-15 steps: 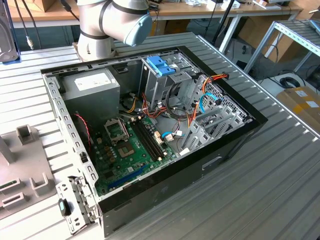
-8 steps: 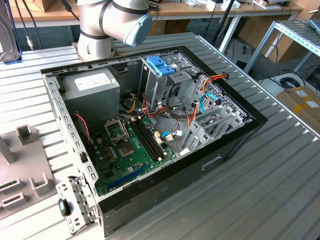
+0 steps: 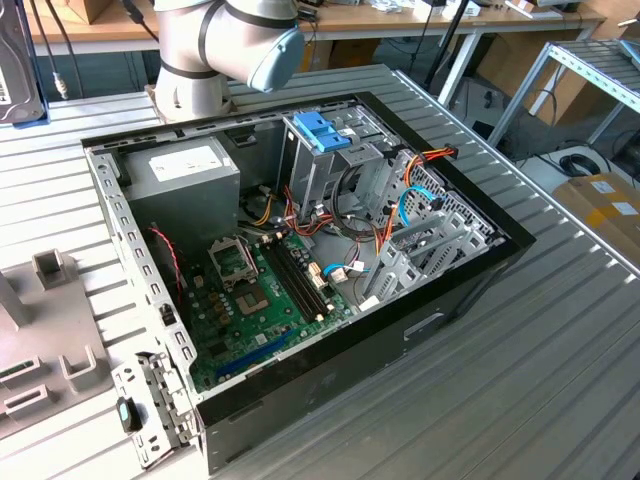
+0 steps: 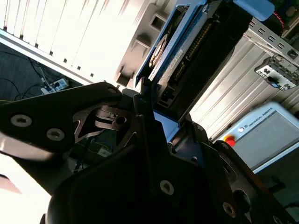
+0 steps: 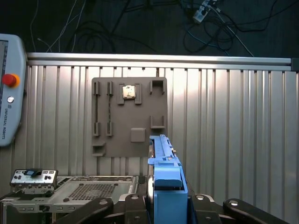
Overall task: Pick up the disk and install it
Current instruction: 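Pick up the disk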
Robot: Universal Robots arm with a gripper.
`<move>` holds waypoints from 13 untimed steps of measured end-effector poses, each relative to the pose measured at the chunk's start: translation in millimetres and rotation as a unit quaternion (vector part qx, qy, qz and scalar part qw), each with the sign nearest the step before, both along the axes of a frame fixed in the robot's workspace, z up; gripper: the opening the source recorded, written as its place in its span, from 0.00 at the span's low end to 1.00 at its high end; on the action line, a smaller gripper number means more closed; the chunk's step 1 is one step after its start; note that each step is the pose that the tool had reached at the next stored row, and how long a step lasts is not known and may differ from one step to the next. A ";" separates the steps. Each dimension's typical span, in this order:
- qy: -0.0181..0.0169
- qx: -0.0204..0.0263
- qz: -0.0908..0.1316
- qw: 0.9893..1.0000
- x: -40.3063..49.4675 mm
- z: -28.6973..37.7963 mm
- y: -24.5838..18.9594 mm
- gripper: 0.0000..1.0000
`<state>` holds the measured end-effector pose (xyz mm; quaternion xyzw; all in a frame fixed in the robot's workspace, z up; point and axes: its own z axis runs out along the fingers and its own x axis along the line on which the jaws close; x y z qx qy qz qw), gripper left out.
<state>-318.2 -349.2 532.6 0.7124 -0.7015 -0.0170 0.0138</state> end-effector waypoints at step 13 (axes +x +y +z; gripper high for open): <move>0.000 0.000 0.000 1.000 5.4 -0.2 0.0 0.37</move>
